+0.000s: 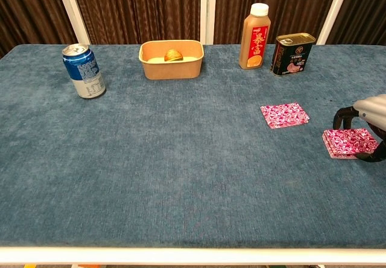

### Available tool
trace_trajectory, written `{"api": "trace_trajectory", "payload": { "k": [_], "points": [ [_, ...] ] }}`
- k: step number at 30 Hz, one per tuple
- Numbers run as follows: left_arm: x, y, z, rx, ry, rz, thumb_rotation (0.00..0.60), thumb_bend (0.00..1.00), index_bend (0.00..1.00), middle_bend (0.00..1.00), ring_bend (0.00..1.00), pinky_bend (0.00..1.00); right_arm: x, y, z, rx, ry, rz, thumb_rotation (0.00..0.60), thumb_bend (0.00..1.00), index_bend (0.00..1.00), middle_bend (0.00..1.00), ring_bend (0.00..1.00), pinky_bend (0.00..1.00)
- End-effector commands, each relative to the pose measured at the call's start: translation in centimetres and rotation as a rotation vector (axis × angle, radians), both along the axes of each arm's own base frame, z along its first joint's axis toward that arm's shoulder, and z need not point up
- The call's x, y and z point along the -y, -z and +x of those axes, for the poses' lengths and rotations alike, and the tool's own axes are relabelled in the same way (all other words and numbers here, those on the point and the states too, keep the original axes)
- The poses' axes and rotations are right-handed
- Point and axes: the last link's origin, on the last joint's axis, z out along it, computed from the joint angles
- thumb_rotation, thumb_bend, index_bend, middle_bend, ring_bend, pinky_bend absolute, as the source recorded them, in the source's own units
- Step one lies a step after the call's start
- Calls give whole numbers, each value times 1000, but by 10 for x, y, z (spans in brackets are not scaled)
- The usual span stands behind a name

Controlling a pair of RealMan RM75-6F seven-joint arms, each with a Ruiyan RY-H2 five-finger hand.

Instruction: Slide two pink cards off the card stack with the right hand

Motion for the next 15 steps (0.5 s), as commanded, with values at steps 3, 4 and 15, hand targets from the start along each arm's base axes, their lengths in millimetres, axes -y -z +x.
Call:
{"api": "trace_trajectory", "payload": {
  "k": [3, 4, 15],
  "points": [
    [0, 0, 0, 0, 1, 0, 600, 6, 176, 150, 23, 185, 4, -6, 3, 11, -5, -19, 600, 244, 438, 410, 740, 771],
    [0, 0, 0, 0, 1, 0, 600, 6, 176, 150, 23, 185, 7, -8, 4, 14, -5, -24, 600, 244, 439, 410, 740, 772],
    [0, -1, 0, -5, -2, 4, 600, 6, 176, 150, 23, 185, 59, -12, 18, -18, -19, -91, 600, 244, 440, 411, 740, 772]
  ]
}}
